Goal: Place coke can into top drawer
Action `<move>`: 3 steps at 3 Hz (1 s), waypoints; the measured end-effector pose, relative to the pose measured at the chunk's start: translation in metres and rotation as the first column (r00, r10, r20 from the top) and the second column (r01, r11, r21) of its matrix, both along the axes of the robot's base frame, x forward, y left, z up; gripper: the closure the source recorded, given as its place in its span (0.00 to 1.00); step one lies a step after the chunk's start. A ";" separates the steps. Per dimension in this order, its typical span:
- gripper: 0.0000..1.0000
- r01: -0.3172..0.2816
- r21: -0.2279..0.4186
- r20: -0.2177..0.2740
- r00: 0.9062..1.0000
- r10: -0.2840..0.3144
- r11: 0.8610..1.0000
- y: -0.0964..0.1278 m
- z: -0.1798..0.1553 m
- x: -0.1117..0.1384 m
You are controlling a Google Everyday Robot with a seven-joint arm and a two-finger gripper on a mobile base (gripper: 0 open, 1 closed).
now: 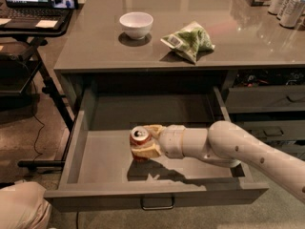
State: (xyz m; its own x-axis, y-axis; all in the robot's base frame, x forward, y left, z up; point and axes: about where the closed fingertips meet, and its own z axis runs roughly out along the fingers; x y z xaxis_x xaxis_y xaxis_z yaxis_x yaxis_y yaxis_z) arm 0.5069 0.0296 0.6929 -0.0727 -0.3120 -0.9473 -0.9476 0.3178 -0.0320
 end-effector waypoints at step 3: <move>0.34 0.010 -0.015 0.013 1.000 -0.009 1.000 -0.002 -0.018 0.002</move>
Offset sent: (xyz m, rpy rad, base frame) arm 0.0052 -0.0075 -0.0232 -0.0231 -0.0232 -0.0207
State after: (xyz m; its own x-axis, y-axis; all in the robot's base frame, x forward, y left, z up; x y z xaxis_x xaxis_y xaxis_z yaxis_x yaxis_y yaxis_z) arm 0.5093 0.0276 0.6744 -0.0635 -0.3259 -0.9433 -0.9441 0.3261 -0.0491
